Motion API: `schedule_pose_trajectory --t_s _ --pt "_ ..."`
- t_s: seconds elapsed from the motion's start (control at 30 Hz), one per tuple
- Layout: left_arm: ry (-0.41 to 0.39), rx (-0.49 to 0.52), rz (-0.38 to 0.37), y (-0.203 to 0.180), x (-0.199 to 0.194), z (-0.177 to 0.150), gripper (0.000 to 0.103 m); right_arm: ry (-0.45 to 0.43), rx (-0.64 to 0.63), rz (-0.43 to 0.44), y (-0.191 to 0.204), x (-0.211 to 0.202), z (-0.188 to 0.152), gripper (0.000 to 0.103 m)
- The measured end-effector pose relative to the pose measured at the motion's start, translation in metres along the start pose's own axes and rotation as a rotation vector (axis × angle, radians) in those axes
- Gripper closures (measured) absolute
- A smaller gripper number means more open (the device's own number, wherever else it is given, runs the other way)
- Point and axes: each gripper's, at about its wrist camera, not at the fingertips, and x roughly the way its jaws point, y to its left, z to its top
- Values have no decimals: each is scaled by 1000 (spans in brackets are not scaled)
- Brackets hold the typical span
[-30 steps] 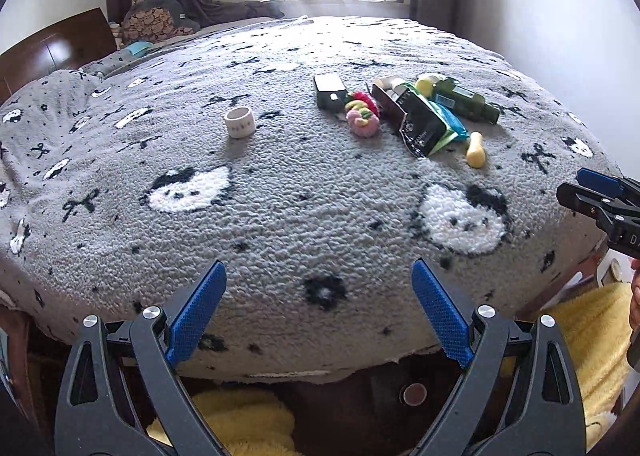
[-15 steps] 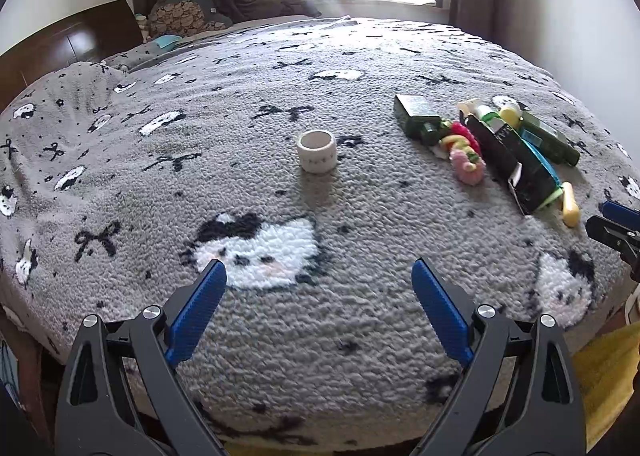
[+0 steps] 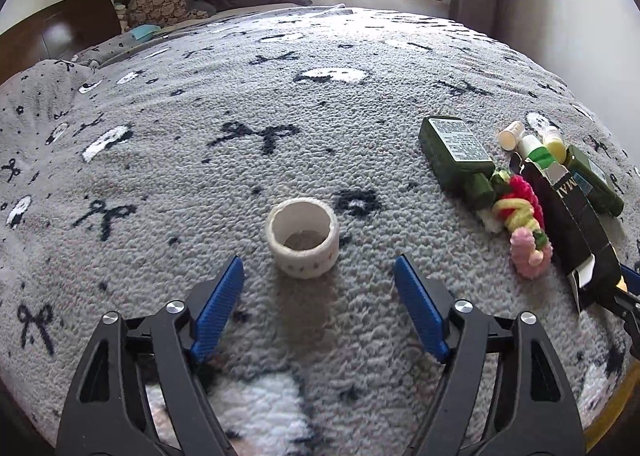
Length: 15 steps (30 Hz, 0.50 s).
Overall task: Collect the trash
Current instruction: 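Grasp the white tape roll with the left tool while the right tool grasps the yellow tube, then lower both tools below the bed edge and release tape roll and yellow tube into the bin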
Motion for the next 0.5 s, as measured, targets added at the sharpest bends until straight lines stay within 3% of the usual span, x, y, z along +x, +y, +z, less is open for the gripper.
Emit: schedule_pose_trajectory --t_s 0.1,0.27,0.33,0.5 --pt "5 7 -9 -5 11 10 38 0 7 1 -4 4 4 56" --pt "18 -9 -34 -2 17 21 65 -1 -4 -13 -10 7 6 79" --pt "22 -22 -31 1 17 20 72 0 -2 -4 -15 6 6 83" --pt "19 -11 -15 -2 7 12 72 -9 -35 -19 -18 -6 -3 83"
